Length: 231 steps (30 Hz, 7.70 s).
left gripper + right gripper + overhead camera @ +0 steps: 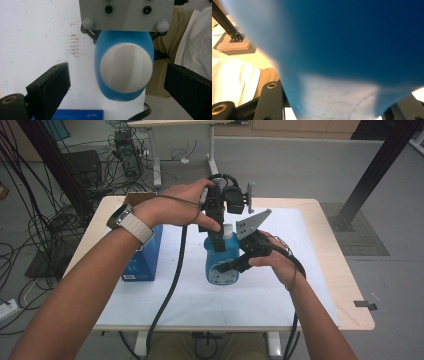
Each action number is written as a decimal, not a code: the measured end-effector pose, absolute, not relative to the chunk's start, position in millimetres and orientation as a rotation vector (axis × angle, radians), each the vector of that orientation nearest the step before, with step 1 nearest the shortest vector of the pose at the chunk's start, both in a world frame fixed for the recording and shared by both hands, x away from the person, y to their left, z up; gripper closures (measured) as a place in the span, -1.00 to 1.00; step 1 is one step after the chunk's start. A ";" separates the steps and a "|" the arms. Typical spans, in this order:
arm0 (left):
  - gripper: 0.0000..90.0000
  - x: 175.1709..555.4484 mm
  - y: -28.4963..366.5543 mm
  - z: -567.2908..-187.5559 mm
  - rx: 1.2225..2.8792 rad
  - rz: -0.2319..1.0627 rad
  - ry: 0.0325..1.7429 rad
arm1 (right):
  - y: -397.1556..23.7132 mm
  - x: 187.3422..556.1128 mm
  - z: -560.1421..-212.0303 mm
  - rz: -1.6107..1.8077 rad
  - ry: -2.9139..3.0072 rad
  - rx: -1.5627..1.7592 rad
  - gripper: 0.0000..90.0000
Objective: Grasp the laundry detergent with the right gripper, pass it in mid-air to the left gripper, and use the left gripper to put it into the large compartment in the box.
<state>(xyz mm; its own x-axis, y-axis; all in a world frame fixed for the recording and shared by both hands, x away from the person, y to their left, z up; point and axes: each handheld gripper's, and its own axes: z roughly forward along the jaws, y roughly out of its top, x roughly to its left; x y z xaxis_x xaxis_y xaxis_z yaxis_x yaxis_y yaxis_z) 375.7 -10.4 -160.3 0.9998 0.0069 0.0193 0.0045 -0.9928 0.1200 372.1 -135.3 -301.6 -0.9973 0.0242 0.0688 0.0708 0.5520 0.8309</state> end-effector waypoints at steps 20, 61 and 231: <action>-0.84 374.5 -9.0 -159.7 3.018 0.038 0.019 | -136.7 371.2 -300.1 -1.461 -2.728 -0.084 -0.03; -0.84 373.8 -8.4 -159.5 3.019 0.043 0.022 | -137.6 371.2 -299.0 -1.461 -2.739 -0.099 -0.03; -0.16 371.4 -17.8 -193.9 2.982 -0.060 -0.062 | -134.6 364.5 -289.5 -1.446 -2.716 -0.081 -0.02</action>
